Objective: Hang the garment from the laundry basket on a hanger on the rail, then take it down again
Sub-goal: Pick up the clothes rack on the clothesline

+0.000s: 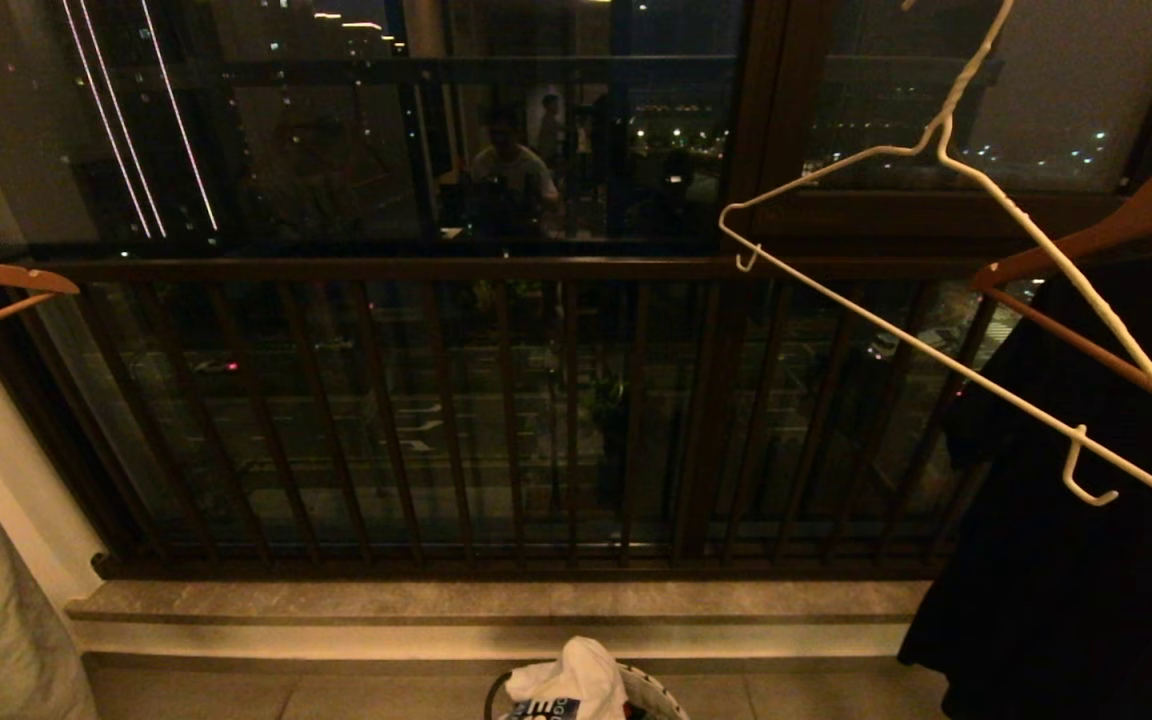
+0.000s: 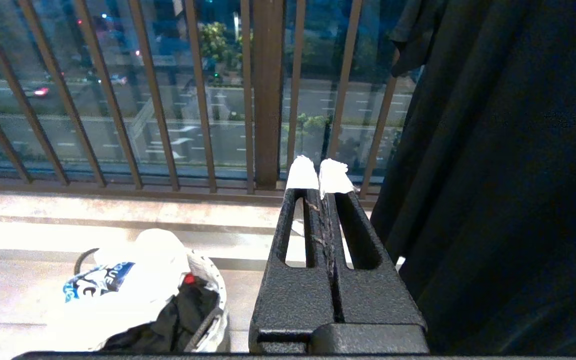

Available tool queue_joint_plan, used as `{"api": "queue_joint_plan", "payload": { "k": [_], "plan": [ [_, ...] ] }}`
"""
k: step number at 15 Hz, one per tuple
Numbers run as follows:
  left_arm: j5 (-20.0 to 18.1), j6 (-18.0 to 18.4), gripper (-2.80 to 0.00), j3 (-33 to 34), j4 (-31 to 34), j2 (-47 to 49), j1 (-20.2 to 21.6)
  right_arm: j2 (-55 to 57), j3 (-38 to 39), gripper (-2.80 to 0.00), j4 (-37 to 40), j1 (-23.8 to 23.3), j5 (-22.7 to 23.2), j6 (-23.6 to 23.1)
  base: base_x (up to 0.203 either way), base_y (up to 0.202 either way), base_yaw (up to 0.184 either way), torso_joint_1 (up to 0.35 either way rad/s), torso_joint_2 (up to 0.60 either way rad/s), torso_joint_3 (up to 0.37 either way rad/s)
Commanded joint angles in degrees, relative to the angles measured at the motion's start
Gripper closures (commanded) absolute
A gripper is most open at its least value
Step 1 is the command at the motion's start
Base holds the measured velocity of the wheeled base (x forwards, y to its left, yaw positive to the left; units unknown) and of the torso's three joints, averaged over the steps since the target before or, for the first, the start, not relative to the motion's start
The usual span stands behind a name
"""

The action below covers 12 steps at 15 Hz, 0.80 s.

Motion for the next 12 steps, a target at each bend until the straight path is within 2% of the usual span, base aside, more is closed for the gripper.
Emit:
{"api": "queue_joint_plan", "payload": {
  "k": [1, 10, 12],
  "plan": [
    [0.03, -0.04, 0.0, 0.0, -0.02, 0.01, -0.01, 0.04, 0.0, 0.0, 0.0, 0.09, 0.01, -0.1, 0.0, 0.0, 0.0, 0.0, 0.0, 0.0],
    [0.03, -0.04, 0.0, -0.04, 0.04, 0.01, 0.06, 0.04, -0.45, 0.0, 0.2, 0.0, 0.07, -0.82, 0.0, 0.0, 0.0, 0.0, 0.0, 0.0],
    [0.03, -0.04, 0.0, -0.04, 0.04, 0.01, 0.05, 1.01, -5.62, 0.0, 1.59, 0.03, 0.12, -0.88, 0.0, 0.0, 0.0, 0.0, 0.0, 0.0]
  ]
}}
